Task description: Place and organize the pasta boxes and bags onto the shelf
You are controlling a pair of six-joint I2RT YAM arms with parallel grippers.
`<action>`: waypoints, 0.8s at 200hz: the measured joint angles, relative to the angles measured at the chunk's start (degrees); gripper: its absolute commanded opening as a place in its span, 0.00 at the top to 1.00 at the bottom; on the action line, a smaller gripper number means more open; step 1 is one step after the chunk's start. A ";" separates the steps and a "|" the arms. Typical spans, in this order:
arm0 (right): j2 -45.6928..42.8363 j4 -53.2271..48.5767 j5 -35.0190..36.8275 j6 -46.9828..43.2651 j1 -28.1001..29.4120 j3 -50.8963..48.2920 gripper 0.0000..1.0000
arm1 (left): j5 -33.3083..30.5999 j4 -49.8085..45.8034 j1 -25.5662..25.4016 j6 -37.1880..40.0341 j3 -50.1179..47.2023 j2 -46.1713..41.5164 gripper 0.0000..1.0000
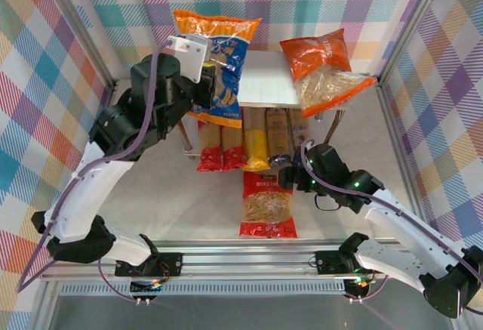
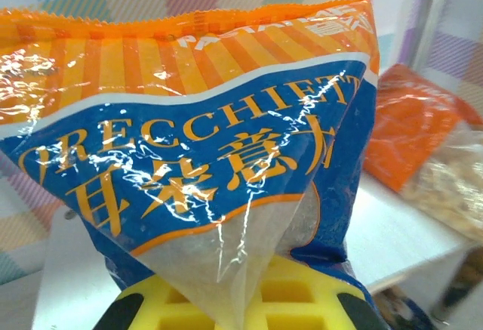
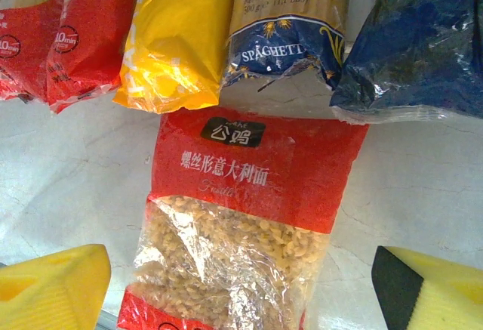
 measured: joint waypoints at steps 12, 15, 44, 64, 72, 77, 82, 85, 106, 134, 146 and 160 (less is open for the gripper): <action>0.46 0.44 -0.15 0.00 0.15 0.00 0.10 | -0.44 0.70 2.34 0.15 0.09 1.22 1.00; 0.57 0.55 -0.20 0.00 0.15 0.00 0.10 | -0.61 0.87 2.89 0.15 0.09 1.51 1.00; 1.42 1.05 -0.46 0.00 0.20 0.02 0.10 | -0.70 1.90 9.44 -1.29 0.09 4.59 1.00; 1.75 1.05 -0.61 0.00 0.20 0.00 0.10 | 0.66 2.43 12.79 -3.15 0.07 6.51 1.00; 1.79 1.09 -0.61 0.00 0.20 0.02 0.10 | 1.29 2.43 13.86 -3.93 0.07 7.23 1.00; 1.88 1.09 -0.59 0.00 0.20 0.00 0.10 | 1.73 2.43 14.43 -4.33 0.07 7.65 1.00; 1.95 1.11 -0.59 -0.02 0.20 0.02 0.10 | 2.25 2.43 14.91 -4.74 0.07 8.11 1.00; 1.99 1.11 -0.61 -0.02 0.20 0.02 0.10 | 2.56 2.40 15.17 -5.14 0.07 8.37 1.00; 2.36 1.62 -0.61 -0.02 0.20 0.02 0.10 | 4.85 2.43 16.57 -6.91 -0.17 9.88 1.00; 3.30 2.32 -0.83 -0.02 0.20 0.02 0.10 | 6.82 2.91 17.31 -8.70 -1.16 10.08 1.00; 3.87 2.47 -1.05 -0.02 0.22 0.02 0.10 | 7.65 2.97 17.38 -9.16 -1.16 10.08 1.00; 4.39 2.69 -1.29 0.00 0.22 0.02 0.10 | 8.52 3.10 17.44 -9.73 -1.20 10.08 1.00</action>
